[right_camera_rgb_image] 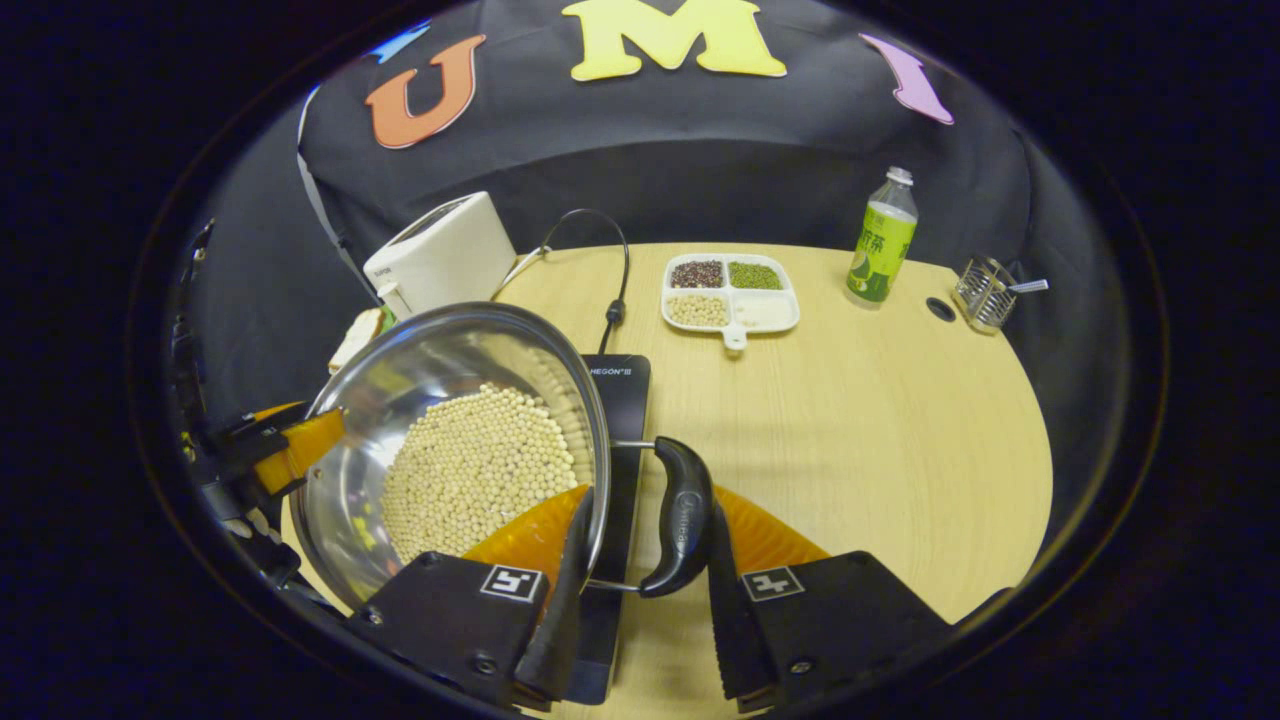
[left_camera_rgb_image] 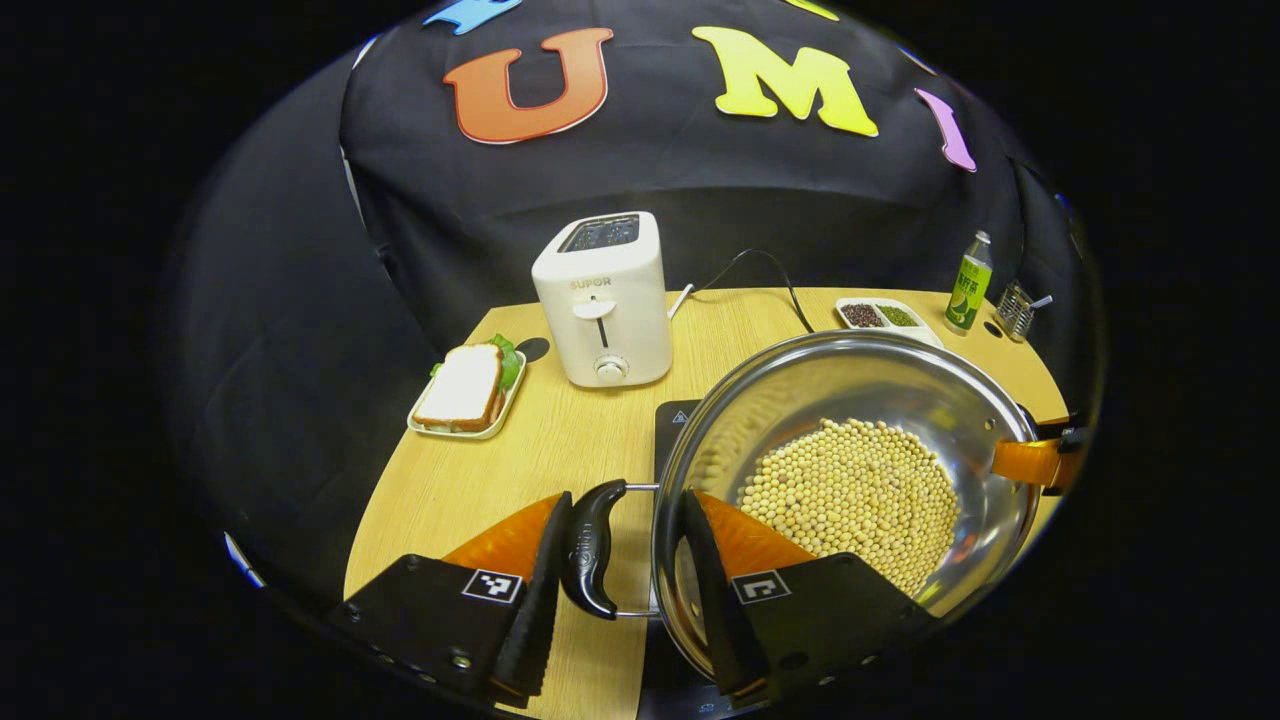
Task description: First push the handle of the pot to place it horizontally, then grasp the pot with both hands and set it on the induction cooktop.
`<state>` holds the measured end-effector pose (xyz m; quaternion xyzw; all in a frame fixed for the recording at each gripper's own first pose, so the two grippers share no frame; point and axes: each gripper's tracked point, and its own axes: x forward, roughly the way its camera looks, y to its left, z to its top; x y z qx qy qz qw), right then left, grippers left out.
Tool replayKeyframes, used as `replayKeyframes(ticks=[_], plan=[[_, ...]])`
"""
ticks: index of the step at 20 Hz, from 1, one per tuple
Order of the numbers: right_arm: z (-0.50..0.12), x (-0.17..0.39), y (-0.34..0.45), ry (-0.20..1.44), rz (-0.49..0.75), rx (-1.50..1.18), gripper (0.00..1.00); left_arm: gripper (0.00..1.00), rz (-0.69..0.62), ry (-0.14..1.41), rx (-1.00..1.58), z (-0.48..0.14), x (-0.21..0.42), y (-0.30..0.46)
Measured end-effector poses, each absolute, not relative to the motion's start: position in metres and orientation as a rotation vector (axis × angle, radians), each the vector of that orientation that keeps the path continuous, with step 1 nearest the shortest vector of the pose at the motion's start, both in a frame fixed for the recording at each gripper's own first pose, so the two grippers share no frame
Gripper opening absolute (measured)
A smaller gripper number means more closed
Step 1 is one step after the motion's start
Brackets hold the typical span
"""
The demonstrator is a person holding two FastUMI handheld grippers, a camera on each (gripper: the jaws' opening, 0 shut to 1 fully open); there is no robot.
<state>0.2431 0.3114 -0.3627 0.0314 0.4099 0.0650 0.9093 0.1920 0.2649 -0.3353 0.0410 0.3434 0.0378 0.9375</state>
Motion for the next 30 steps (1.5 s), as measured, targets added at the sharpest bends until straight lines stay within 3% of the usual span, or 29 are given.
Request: replayKeyframes(ticks=[5, 6, 7, 10, 12, 13, 14, 16, 17, 18, 30], plan=[[-0.363, 0.244, 0.311, 0.843, 0.136, 0.055, 0.59, 0.63, 0.082, 0.702, 0.086, -0.336, 0.192, 0.265], [-0.363, 0.243, 0.311, 0.851, 0.136, 0.055, 0.6, 0.73, 0.081, 0.703, 0.092, -0.335, 0.191, 0.265], [-0.363, 0.244, 0.312, 0.854, 0.135, 0.061, 0.6, 0.62, 0.077, 0.7, 0.096, -0.334, 0.191, 0.265], [-0.361, 0.244, 0.31, 0.841, 0.136, 0.054, 0.64, 0.62, 0.07, 0.687, 0.091, -0.333, 0.193, 0.265], [-0.35, 0.248, 0.305, 0.771, 0.139, 0.056, 0.74, 0.7, 0.073, 0.66, 0.09, -0.329, 0.189, 0.264], [-0.344, 0.246, 0.301, 0.742, 0.139, 0.052, 0.73, 0.84, 0.09, 0.631, 0.099, -0.328, 0.192, 0.268], [-0.337, 0.244, 0.3, 0.715, 0.153, 0.048, 0.82, 0.99, 0.11, 0.608, 0.113, -0.319, 0.191, 0.27], [-0.329, 0.237, 0.292, 0.694, 0.182, 0.011, 0.87, 0.97, 0.123, 0.558, 0.118, -0.301, 0.186, 0.265], [-0.321, 0.235, 0.288, 0.678, 0.191, 0.007, 0.83, 0.97, 0.125, 0.541, 0.112, -0.293, 0.183, 0.261], [-0.315, 0.23, 0.284, 0.665, 0.195, -0.003, 0.87, 0.97, 0.123, 0.526, 0.103, -0.284, 0.179, 0.255], [-0.222, 0.192, 0.2, 0.422, 0.204, -0.101, 0.85, 0.97, 0.086, 0.327, 0.095, -0.166, 0.123, 0.165]])
